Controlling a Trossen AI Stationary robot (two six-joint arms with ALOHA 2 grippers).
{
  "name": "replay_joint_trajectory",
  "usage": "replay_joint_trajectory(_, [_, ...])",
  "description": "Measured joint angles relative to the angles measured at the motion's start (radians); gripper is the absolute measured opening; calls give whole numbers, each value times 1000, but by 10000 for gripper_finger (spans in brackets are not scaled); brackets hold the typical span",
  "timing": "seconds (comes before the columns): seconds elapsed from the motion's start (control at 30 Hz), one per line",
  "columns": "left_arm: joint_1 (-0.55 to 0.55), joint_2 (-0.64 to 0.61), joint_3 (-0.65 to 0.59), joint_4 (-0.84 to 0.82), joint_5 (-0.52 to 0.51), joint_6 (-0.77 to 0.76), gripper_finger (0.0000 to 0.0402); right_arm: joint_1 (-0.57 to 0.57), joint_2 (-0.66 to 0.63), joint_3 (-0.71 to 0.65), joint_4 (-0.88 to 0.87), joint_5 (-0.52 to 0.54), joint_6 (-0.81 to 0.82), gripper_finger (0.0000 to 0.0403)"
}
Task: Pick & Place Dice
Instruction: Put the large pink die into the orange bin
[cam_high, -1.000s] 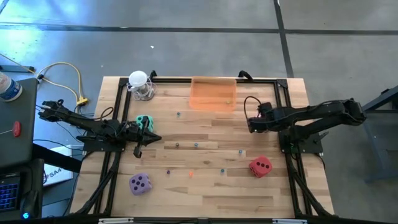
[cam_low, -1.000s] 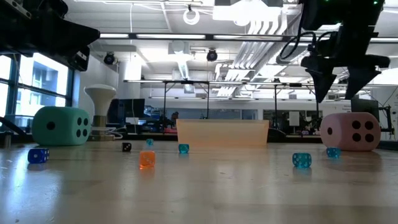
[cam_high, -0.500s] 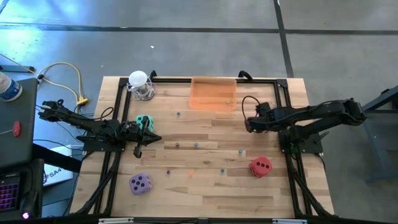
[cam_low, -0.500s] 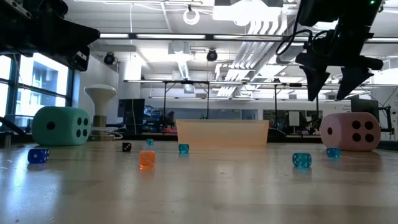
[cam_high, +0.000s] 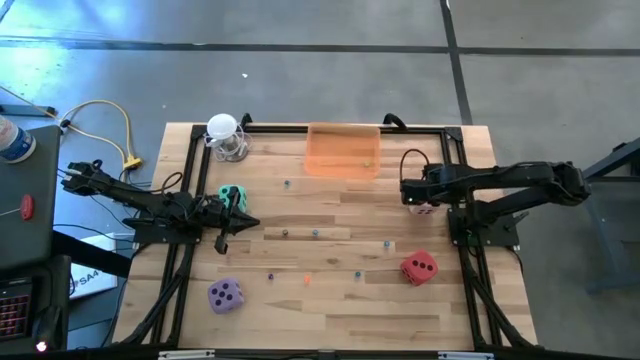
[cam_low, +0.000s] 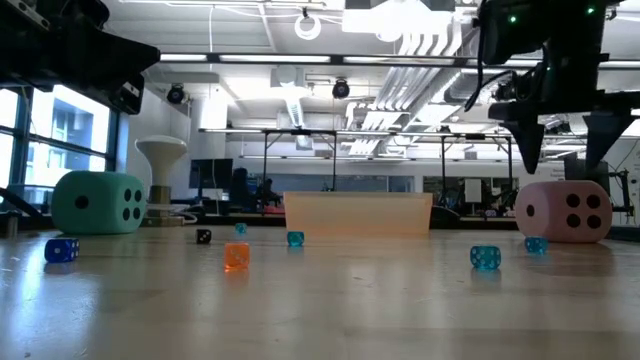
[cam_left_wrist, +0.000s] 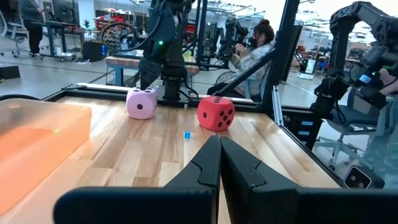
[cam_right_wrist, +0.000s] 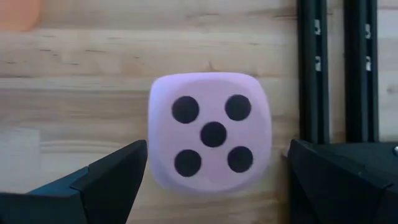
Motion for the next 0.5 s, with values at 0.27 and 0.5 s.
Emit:
replay_joint_trajectory(0.27, [0, 0, 0, 0, 2, 0, 0, -29, 1, 0, 22, -14, -26, 386])
replay_joint_trajectory(0.5, [0, 0, 0, 0, 3, 0, 0, -56, 2, -5, 24, -24, -52, 386])
